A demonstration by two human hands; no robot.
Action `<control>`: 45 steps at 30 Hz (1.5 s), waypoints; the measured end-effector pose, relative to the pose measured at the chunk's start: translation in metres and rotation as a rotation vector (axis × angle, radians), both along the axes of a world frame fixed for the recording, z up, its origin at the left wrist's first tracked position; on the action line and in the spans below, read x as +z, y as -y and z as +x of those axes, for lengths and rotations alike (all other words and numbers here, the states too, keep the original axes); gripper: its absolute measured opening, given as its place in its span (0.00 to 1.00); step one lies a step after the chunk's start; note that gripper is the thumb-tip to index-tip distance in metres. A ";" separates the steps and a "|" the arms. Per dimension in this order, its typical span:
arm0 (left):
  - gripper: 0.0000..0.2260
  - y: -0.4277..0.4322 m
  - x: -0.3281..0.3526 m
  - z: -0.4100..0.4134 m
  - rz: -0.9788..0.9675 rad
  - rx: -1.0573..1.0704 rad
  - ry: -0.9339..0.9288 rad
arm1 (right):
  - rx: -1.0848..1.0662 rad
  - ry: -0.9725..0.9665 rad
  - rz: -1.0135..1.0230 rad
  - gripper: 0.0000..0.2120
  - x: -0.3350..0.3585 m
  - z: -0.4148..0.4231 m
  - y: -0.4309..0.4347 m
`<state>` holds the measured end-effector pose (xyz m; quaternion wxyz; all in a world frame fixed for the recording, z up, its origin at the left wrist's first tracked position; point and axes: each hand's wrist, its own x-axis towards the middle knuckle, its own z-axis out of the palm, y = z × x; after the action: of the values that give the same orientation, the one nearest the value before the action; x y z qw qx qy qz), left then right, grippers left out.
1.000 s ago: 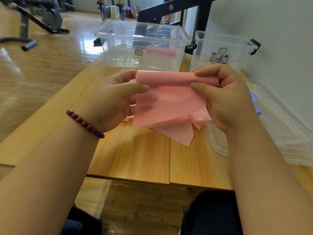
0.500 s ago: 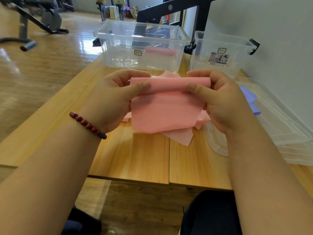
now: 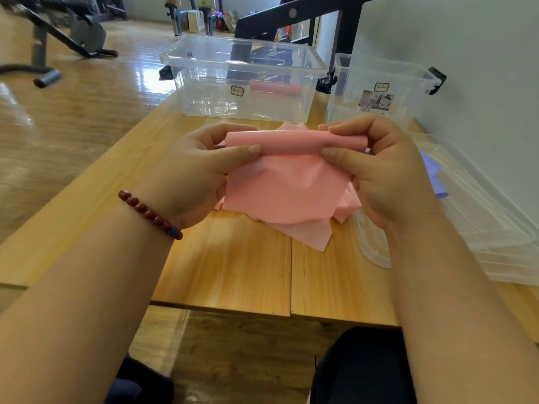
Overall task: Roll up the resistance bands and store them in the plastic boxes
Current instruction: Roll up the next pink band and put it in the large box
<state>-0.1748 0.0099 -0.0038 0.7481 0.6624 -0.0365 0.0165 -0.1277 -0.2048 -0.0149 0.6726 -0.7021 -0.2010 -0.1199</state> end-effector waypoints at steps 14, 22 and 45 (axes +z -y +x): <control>0.14 0.000 -0.006 0.002 0.043 0.083 -0.008 | 0.031 -0.207 -0.077 0.09 -0.002 0.001 -0.001; 0.17 0.002 -0.005 0.002 0.018 0.056 0.005 | -0.053 -0.124 -0.071 0.07 -0.003 -0.001 -0.001; 0.12 0.002 -0.009 0.004 0.115 0.119 0.031 | -0.012 -0.120 -0.033 0.10 0.000 -0.005 -0.005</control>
<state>-0.1710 0.0079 -0.0131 0.7058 0.7049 -0.0097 0.0689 -0.1330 -0.2000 -0.0150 0.6710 -0.7201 -0.1583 -0.0783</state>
